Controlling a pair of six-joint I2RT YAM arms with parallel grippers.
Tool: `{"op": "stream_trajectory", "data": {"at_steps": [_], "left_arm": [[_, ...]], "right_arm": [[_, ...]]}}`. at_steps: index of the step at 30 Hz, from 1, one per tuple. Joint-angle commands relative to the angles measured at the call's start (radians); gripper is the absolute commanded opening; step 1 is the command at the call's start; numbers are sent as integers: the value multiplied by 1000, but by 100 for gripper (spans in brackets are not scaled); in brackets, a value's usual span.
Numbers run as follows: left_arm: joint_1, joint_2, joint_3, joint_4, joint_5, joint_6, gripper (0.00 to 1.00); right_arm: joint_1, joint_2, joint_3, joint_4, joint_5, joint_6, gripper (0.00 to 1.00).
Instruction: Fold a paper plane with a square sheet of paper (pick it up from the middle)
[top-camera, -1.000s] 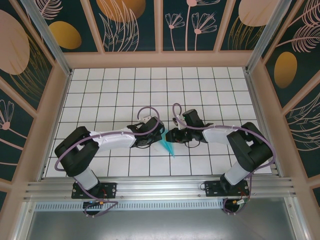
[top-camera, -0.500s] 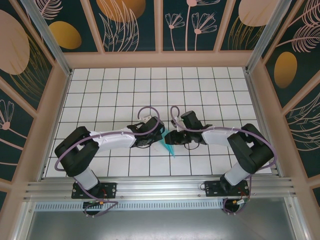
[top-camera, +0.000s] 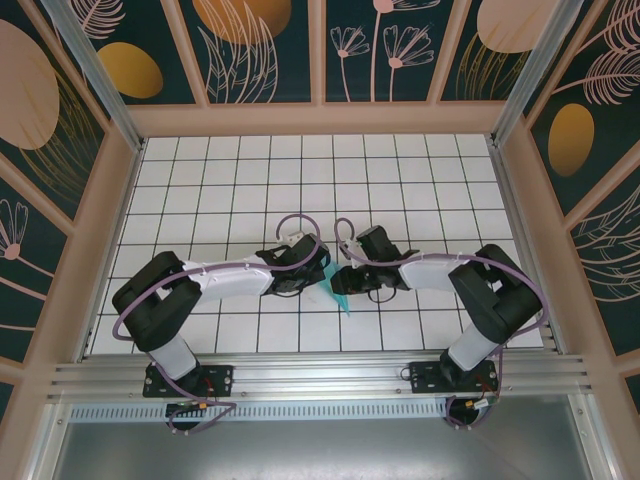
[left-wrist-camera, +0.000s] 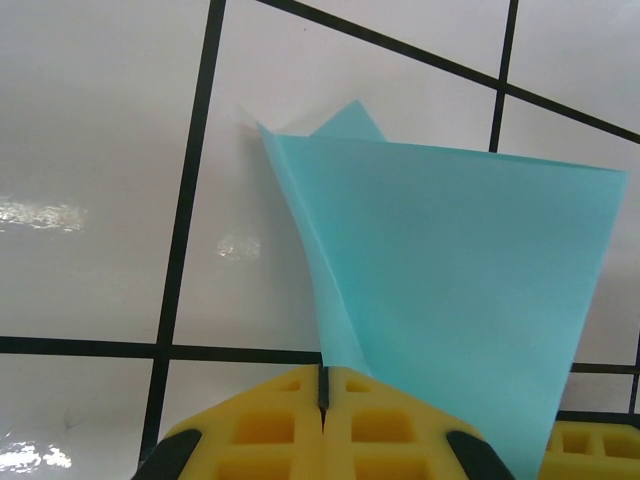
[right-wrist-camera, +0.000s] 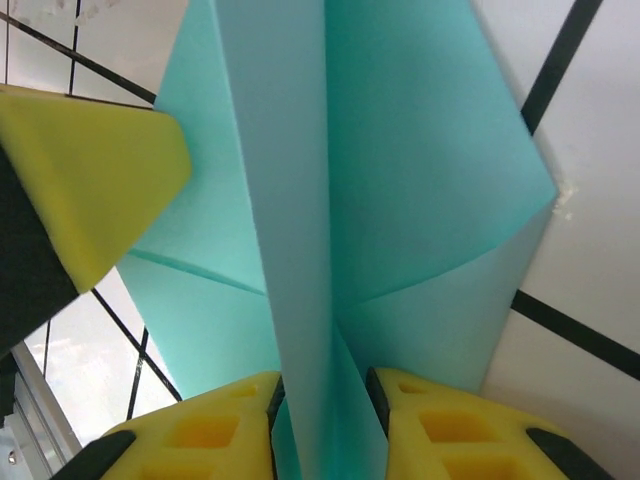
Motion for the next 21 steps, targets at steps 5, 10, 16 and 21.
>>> {"op": "stream_trajectory", "data": {"at_steps": [5, 10, 16, 21], "left_arm": [[-2, 12, -14, 18, 0, 18, 7], [0, -18, -25, 107, 51, -8, 19], [2, -164, -64, 175, 14, -22, 44], [8, -275, -110, 139, -82, -27, 51]], "right_arm": [[46, 38, 51, -81, 119, -42, 24], [68, 8, 64, -129, 279, -36, 7], [65, -86, 130, -204, 434, -2, 5], [62, -40, 225, -330, 642, 74, 6]]}}
